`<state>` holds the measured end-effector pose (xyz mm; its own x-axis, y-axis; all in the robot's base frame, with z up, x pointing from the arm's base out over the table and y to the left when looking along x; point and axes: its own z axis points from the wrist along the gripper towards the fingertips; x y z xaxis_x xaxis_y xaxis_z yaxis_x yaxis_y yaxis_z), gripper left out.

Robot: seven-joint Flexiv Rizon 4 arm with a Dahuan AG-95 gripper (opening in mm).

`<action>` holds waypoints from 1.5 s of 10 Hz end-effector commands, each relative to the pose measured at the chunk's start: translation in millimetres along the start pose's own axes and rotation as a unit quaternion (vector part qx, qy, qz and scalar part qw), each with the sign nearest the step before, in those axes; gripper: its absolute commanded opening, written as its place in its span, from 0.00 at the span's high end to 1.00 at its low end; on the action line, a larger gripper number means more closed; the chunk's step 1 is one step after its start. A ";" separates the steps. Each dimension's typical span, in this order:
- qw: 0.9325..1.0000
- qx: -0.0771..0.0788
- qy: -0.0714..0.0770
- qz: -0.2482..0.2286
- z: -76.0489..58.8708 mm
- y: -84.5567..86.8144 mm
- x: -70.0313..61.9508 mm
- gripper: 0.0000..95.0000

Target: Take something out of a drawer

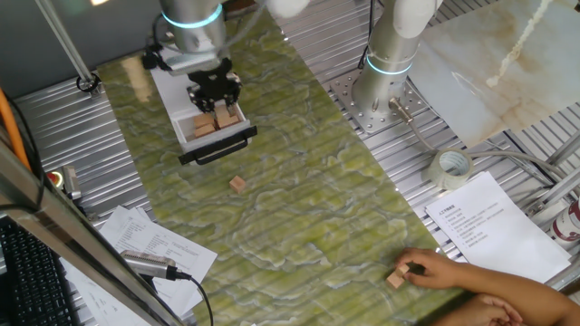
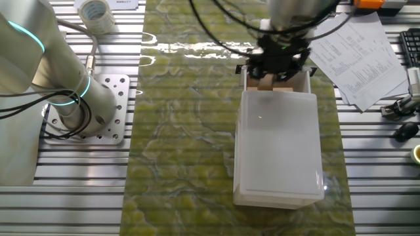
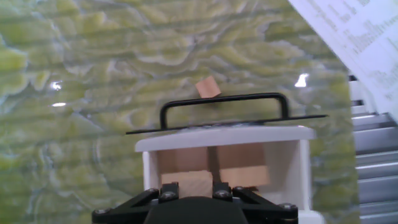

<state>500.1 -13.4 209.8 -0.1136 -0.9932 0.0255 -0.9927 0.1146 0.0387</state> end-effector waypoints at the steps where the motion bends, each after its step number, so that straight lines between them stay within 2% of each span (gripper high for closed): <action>1: 1.000 0.000 -0.002 0.017 -8.2 -4.4 -6.1 1.00; 3: 0.999 0.000 -0.006 0.032 -17.4 -9.2 -20.9 1.00; 5: 0.998 -0.002 -0.018 0.057 -25.2 -12.2 -34.8 1.00; 6: 0.997 -0.003 -0.029 0.070 -23.9 -11.9 -36.5 1.00; 7: 0.997 -0.004 -0.032 0.072 -23.7 -12.1 -36.3 1.00; 12: 0.996 -0.006 -0.027 0.086 -25.0 -11.0 -34.6 1.00; 13: 0.994 -0.012 -0.024 0.108 -25.0 -11.0 -34.6 1.00; 15: 0.987 -0.040 -0.005 0.157 -25.0 -11.0 -34.6 1.00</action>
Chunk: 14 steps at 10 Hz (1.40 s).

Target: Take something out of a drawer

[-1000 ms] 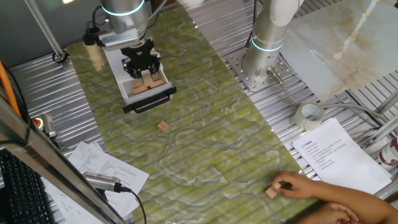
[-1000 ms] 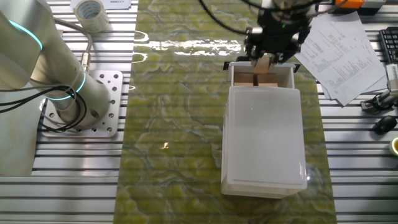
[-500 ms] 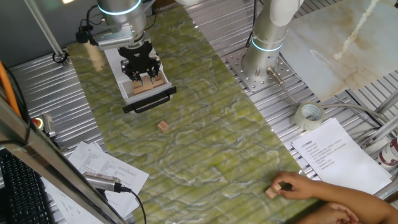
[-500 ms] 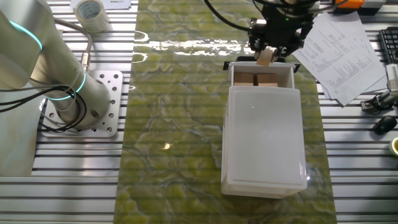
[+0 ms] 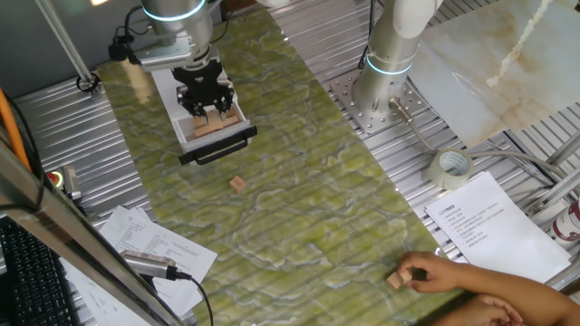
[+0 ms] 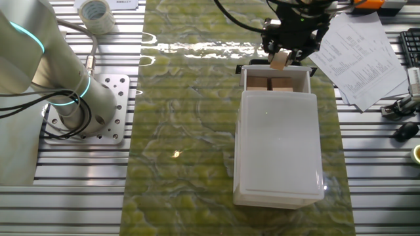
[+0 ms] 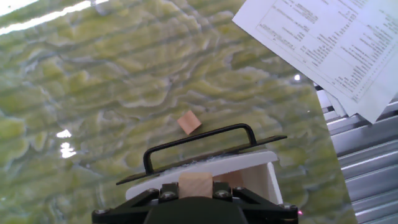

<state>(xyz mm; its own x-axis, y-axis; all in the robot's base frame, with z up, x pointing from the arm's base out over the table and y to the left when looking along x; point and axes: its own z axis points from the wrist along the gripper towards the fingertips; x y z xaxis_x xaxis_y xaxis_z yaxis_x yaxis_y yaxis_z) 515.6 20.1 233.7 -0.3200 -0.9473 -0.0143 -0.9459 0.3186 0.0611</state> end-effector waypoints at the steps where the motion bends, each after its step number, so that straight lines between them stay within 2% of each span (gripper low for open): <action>1: 0.997 -0.026 0.030 0.059 0.3 -0.4 -0.2 1.00; 3: 0.998 -0.029 0.035 0.047 0.3 -0.4 -0.2 1.00; 5: 0.997 -0.030 0.039 0.064 0.3 -0.4 -0.2 1.00; 7: 0.996 -0.035 0.032 0.078 0.3 -0.4 -0.2 1.00; 10: 0.995 -0.035 0.036 0.084 0.3 -0.4 -0.2 1.00; 12: 0.996 -0.031 0.046 0.072 -9.2 -8.6 -13.9 1.00; 13: 0.996 -0.028 0.051 0.068 -14.2 -16.4 -31.4 1.00; 14: 0.996 -0.027 0.049 0.072 -14.4 -20.4 -43.2 1.00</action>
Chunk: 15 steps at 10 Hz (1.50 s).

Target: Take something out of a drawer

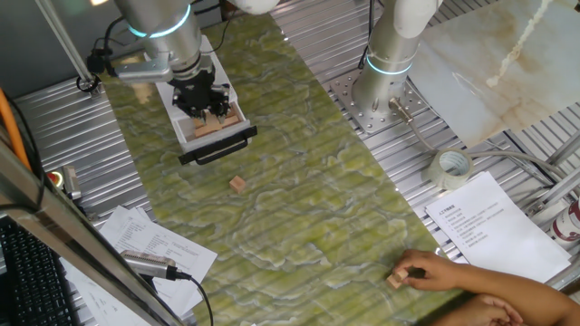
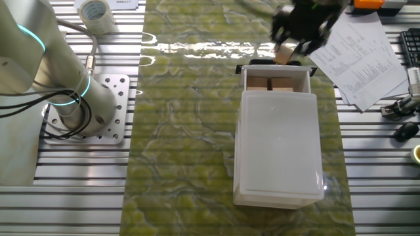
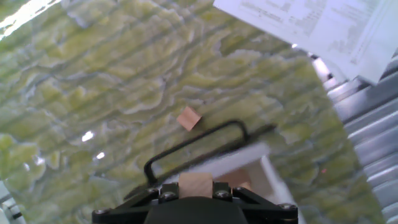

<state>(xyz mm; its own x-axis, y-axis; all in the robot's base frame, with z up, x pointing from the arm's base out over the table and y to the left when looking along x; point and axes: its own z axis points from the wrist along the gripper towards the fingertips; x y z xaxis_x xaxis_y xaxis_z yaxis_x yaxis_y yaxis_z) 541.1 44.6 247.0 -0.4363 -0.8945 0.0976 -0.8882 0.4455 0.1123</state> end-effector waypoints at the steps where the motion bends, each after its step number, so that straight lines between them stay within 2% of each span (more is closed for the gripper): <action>1: 1.000 0.002 -0.003 0.010 -2.7 -5.2 -27.8 1.00; 2: 1.000 0.001 -0.006 0.012 1.2 -5.8 -42.2 1.00; 4: 1.000 -0.001 -0.022 0.020 11.7 -6.0 -58.9 1.00; 9: 0.999 0.021 -0.037 0.030 12.1 -5.7 -88.1 1.00; 11: 0.997 0.044 -0.046 0.038 17.2 -6.4 -93.4 1.00; 15: 0.996 0.063 -0.056 0.035 20.2 -6.8 -97.7 1.00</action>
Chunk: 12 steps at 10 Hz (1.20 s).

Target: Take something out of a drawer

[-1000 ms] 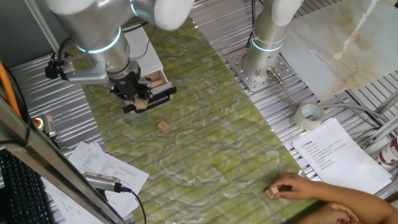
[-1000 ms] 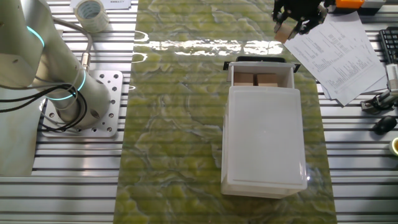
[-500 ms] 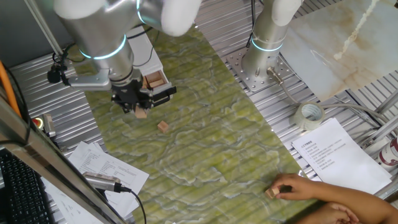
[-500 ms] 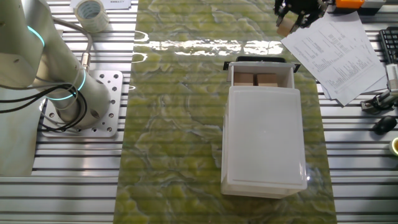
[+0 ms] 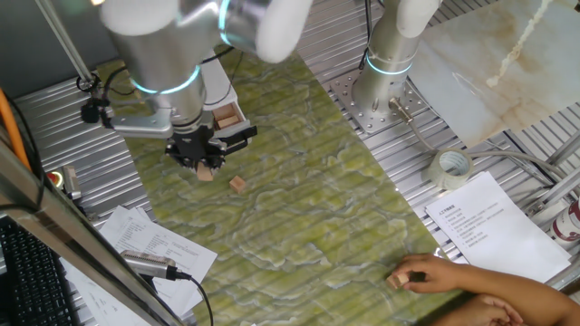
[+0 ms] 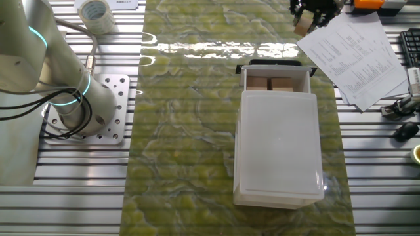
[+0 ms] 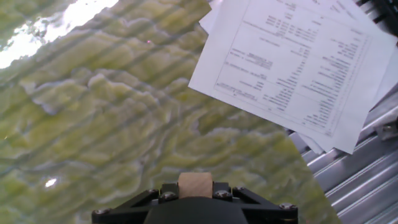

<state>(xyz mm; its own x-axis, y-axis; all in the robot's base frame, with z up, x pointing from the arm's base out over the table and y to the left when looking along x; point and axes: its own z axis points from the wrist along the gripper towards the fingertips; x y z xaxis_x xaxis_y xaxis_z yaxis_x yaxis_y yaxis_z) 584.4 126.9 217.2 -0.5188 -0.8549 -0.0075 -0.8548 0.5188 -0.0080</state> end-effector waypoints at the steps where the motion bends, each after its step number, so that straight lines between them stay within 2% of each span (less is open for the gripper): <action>1: 1.000 0.007 -0.004 -0.016 0.3 -1.4 -2.7 1.00; 2: 1.000 0.009 -0.005 -0.018 0.2 -1.4 -2.8 0.80; 4: 1.000 0.013 -0.008 -0.023 -0.2 -1.3 -3.6 0.80; 6: 0.999 0.014 -0.008 -0.030 -0.4 -1.3 -4.1 0.40; 12: 0.999 0.015 -0.008 -0.038 -1.1 -1.1 -5.4 0.40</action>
<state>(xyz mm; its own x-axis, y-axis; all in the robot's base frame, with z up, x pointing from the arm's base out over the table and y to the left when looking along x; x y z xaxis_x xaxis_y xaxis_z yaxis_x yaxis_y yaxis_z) 587.8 130.9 218.6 -0.4518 -0.8918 -0.0219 -0.8910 0.4524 -0.0389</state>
